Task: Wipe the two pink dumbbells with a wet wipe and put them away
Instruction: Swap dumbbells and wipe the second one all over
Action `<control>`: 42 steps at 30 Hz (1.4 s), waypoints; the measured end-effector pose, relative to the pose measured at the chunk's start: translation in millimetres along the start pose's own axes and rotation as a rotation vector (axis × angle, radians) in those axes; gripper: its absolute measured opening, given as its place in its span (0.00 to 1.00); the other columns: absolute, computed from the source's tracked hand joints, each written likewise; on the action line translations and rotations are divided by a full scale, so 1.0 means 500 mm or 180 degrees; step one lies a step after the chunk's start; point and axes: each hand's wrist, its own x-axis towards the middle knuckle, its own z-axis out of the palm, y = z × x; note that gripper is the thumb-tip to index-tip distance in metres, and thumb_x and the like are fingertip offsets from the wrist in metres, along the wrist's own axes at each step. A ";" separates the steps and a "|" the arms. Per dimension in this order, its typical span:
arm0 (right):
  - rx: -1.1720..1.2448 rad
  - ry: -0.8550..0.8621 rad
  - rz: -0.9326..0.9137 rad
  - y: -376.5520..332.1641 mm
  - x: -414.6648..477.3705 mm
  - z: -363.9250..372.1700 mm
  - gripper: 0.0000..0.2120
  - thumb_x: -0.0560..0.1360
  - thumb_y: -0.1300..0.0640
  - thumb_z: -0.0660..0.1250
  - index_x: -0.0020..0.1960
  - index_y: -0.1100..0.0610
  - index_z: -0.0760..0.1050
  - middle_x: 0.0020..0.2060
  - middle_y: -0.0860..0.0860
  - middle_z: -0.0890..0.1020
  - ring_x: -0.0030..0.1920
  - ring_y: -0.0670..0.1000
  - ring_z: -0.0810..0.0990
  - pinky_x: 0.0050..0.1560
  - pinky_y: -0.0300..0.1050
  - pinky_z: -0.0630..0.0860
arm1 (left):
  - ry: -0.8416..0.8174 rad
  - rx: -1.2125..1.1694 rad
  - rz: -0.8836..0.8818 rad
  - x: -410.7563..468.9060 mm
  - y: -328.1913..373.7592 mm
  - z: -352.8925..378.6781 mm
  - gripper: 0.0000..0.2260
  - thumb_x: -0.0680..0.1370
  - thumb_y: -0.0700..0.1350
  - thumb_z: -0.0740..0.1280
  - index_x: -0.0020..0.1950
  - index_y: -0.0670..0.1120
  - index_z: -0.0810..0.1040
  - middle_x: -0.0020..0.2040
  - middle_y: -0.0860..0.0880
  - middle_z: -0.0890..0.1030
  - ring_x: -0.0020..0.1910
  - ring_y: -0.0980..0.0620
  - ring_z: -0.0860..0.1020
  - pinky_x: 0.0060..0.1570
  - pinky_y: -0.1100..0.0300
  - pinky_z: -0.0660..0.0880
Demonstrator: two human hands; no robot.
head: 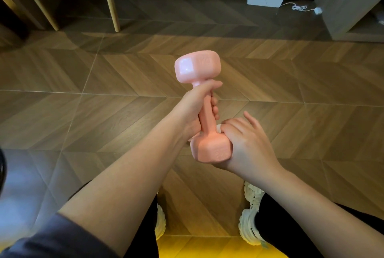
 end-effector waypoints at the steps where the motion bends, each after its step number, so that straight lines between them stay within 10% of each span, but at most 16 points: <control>1: -0.0017 0.0057 0.0034 -0.001 0.001 -0.004 0.24 0.62 0.39 0.74 0.48 0.56 0.78 0.44 0.48 0.82 0.49 0.52 0.80 0.67 0.57 0.67 | 0.0047 -0.0012 0.0029 0.000 0.002 -0.001 0.11 0.76 0.44 0.70 0.37 0.47 0.71 0.29 0.50 0.71 0.27 0.53 0.70 0.31 0.60 0.69; 13: 0.1246 -0.0628 0.0727 -0.019 0.010 -0.015 0.22 0.62 0.46 0.80 0.51 0.49 0.75 0.44 0.40 0.76 0.46 0.41 0.75 0.43 0.35 0.67 | 0.0006 0.0357 0.0180 0.003 0.001 -0.003 0.08 0.78 0.44 0.66 0.40 0.46 0.72 0.31 0.50 0.72 0.28 0.53 0.70 0.31 0.60 0.68; 22: 0.2469 -0.0907 0.1372 -0.007 0.003 -0.042 0.23 0.61 0.49 0.81 0.53 0.41 0.78 0.48 0.38 0.83 0.51 0.38 0.79 0.53 0.31 0.74 | 0.0311 0.1052 0.0103 0.025 -0.003 -0.017 0.12 0.82 0.51 0.55 0.51 0.43 0.72 0.42 0.44 0.74 0.32 0.50 0.71 0.35 0.56 0.71; 26: 0.3014 -0.0538 0.1651 -0.004 0.013 -0.053 0.06 0.69 0.56 0.77 0.42 0.46 0.83 0.38 0.46 0.85 0.40 0.41 0.81 0.44 0.35 0.76 | 0.0245 0.1367 0.0327 0.024 -0.006 -0.016 0.12 0.84 0.50 0.54 0.58 0.44 0.71 0.45 0.44 0.75 0.34 0.50 0.72 0.34 0.56 0.71; 34: 0.5158 0.0215 0.4193 0.056 0.043 -0.051 0.04 0.78 0.65 0.66 0.45 0.61 0.77 0.31 0.54 0.84 0.29 0.48 0.82 0.32 0.39 0.80 | -0.0135 0.3379 0.1642 0.009 -0.021 -0.027 0.08 0.83 0.52 0.61 0.48 0.50 0.69 0.41 0.54 0.76 0.38 0.55 0.73 0.37 0.62 0.68; 42: 0.4404 0.1078 0.3607 0.094 0.040 -0.082 0.05 0.79 0.61 0.67 0.49 0.61 0.81 0.48 0.59 0.85 0.48 0.54 0.83 0.51 0.50 0.81 | -0.0283 0.5224 0.2662 0.005 -0.027 -0.038 0.13 0.81 0.52 0.64 0.63 0.48 0.73 0.54 0.48 0.76 0.52 0.44 0.77 0.46 0.50 0.72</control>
